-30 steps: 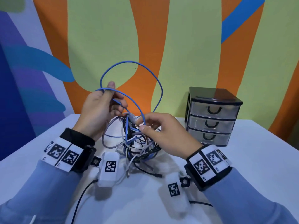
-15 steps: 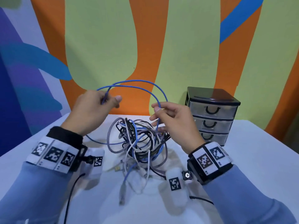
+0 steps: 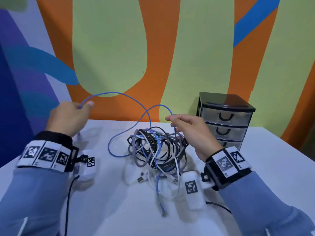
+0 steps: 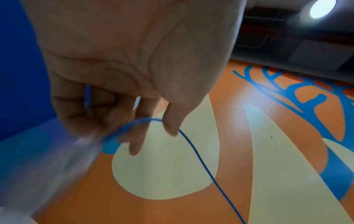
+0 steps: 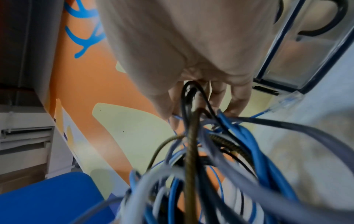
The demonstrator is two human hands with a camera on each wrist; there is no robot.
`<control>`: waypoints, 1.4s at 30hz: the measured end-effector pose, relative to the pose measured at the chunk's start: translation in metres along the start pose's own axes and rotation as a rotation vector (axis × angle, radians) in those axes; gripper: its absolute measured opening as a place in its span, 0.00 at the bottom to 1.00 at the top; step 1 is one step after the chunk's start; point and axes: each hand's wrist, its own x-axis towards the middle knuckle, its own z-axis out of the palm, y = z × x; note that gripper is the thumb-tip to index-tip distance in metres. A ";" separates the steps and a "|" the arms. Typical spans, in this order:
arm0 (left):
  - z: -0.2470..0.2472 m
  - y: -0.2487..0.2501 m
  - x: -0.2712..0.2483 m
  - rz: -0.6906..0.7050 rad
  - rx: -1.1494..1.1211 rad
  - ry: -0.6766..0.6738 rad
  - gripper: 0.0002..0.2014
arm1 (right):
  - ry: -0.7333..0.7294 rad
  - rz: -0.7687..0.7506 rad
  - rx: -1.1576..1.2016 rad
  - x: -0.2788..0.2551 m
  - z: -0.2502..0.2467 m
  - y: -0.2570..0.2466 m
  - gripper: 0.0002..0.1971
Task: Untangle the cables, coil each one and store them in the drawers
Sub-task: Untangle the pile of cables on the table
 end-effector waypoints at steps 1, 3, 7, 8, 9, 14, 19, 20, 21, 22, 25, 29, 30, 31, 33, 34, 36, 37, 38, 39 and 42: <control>0.005 0.001 0.000 0.016 0.073 -0.053 0.23 | -0.029 -0.004 0.013 -0.001 -0.001 -0.002 0.11; 0.009 0.007 -0.002 0.104 0.131 -0.088 0.31 | -0.081 -0.008 0.045 -0.002 -0.003 -0.005 0.09; 0.014 0.040 -0.027 0.526 -0.225 -0.098 0.31 | -0.149 -0.082 -0.005 -0.002 0.000 -0.004 0.06; 0.016 0.052 -0.038 0.621 -0.320 -0.165 0.30 | -0.175 -0.107 -0.014 -0.002 0.001 -0.003 0.06; 0.020 0.061 -0.047 0.704 -0.351 -0.233 0.30 | -0.198 -0.134 -0.020 -0.002 0.003 -0.003 0.06; 0.036 0.069 -0.063 0.882 -0.154 -0.323 0.18 | -0.226 -0.113 0.070 -0.004 0.004 -0.009 0.10; 0.029 0.065 -0.060 0.810 -0.178 -0.354 0.13 | -0.032 0.020 -0.155 0.004 -0.012 -0.003 0.14; 0.027 0.066 -0.062 0.801 -0.177 -0.392 0.11 | -0.032 0.085 -0.172 0.005 -0.016 -0.001 0.14; 0.024 0.067 -0.064 0.793 -0.167 -0.433 0.09 | -0.072 0.157 -0.165 0.006 -0.020 0.001 0.14; 0.022 0.067 -0.065 0.787 -0.153 -0.468 0.07 | -0.144 0.223 -0.158 0.005 -0.023 0.004 0.15; 0.021 0.068 -0.066 0.780 -0.145 -0.497 0.03 | -0.391 0.290 -0.221 0.001 -0.022 0.010 0.17; 0.028 0.071 -0.069 0.775 -0.093 -0.475 0.07 | -0.497 0.201 -0.140 -0.001 -0.017 0.011 0.17; 0.030 0.071 -0.070 0.778 -0.085 -0.465 0.07 | -0.511 0.179 -0.107 -0.002 -0.018 0.010 0.19; 0.031 0.071 -0.070 0.778 -0.083 -0.456 0.07 | -0.525 0.158 -0.078 -0.003 -0.018 0.010 0.19; 0.033 0.072 -0.072 0.770 -0.090 -0.431 0.07 | -0.552 0.139 -0.026 -0.004 -0.019 0.009 0.18; 0.034 0.073 -0.073 0.765 -0.091 -0.419 0.07 | -0.564 0.133 -0.006 -0.004 -0.019 0.010 0.18; 0.036 0.075 -0.075 0.754 -0.083 -0.409 0.07 | -0.567 0.119 0.018 -0.003 -0.017 0.012 0.18; 0.036 0.076 -0.077 0.744 -0.084 -0.411 0.07 | -0.556 0.104 0.022 -0.002 -0.017 0.012 0.18; 0.036 0.076 -0.078 0.734 -0.089 -0.419 0.07 | -0.541 0.082 0.021 -0.001 -0.017 0.012 0.19; 0.036 0.076 -0.078 0.728 -0.098 -0.427 0.07 | -0.530 0.056 0.018 -0.001 -0.018 0.011 0.19; 0.038 0.077 -0.079 0.718 -0.129 -0.429 0.11 | -0.524 0.000 0.013 -0.003 -0.019 0.008 0.22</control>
